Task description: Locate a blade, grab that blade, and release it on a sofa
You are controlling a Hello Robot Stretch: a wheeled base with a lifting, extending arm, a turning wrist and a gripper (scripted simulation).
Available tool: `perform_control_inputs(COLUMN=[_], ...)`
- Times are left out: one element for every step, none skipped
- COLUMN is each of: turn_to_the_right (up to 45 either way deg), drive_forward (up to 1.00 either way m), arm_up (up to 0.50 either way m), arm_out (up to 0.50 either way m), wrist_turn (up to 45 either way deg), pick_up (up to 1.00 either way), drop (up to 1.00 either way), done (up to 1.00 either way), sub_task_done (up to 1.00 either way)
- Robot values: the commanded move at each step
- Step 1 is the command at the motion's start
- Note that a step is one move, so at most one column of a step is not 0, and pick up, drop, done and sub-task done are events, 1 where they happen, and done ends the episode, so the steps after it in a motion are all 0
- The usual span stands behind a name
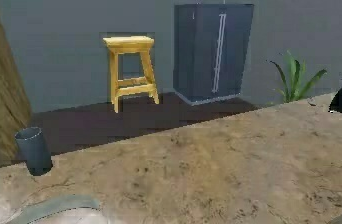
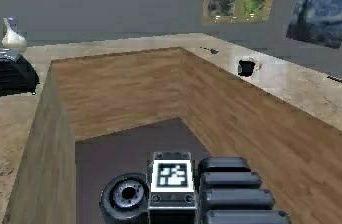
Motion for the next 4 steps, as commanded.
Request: perform_control_inputs(turn_to_the_right=[-45.0, 45.0, -39.0, -45.0], drive_forward=[0.0, 0.0, 0.0, 0.0], arm_up=[0.0, 0.0, 0.0, 0.0], arm_out=[0.0, 0.0, 0.0, 0.0], wrist_turn=[0.0, 0.0, 0.0, 0.0], pick_up=[0.0, 0.0, 0.0, 0.0], drop=[0.0, 0.0, 0.0, 0.0], done=[0.0, 0.0, 0.0, 0.0], sub_task_done=[0.0, 0.0, 0.0, 0.0])
